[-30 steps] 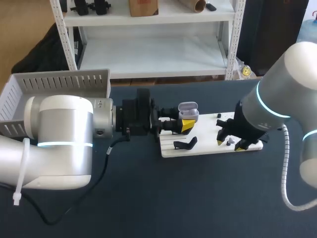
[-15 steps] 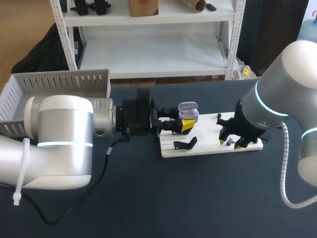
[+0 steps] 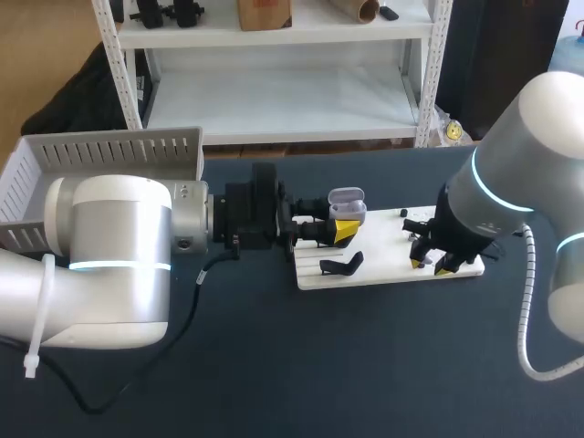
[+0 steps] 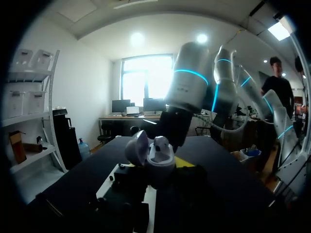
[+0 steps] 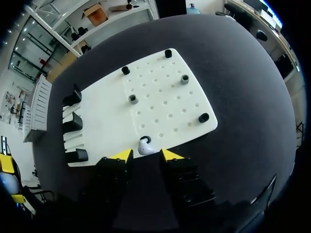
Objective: Pick up each earbud case from the left stands, insert the matching earbuds, close the lid, and place the case in the box.
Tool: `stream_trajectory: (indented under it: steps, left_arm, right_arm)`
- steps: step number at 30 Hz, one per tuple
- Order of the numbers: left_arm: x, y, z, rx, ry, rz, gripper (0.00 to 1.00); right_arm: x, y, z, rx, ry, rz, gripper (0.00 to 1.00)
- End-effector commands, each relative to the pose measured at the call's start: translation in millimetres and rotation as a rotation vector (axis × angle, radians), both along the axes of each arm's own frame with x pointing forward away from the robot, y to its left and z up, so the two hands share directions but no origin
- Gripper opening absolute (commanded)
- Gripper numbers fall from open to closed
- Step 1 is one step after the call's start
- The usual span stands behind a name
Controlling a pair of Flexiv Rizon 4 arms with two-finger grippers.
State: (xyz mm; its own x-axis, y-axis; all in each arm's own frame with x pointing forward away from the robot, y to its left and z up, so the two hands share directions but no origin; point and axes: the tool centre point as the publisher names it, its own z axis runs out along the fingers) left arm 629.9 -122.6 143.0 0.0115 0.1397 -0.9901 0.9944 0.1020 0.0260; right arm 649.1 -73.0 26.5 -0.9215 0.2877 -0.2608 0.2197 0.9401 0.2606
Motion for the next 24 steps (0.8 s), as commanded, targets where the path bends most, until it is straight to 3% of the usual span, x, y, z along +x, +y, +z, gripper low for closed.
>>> stream_trajectory:
  steps: [1,10,19,24]
  left_arm:
    - [-0.5,0.3,-1.2,-0.005,-0.003,0.002,0.0]
    - [-0.5,0.3,-1.2,-0.005,-0.003,0.002,0.0]
    - [-0.5,0.3,-1.2,-0.005,-0.003,0.002,0.0]
    - [-0.5,0.3,-1.2,-0.005,-0.003,0.002,0.0]
  right_arm:
    - [1.1,1.0,-0.4,-0.003,0.001,-0.002,0.33]
    - [4.6,1.0,-1.1,-0.01,0.007,-0.001,0.24]
    - [6.0,1.9,-2.6,-0.011,0.012,-0.002,0.22]
    - [6.9,2.3,-2.6,-0.011,0.013,-0.002,0.16]
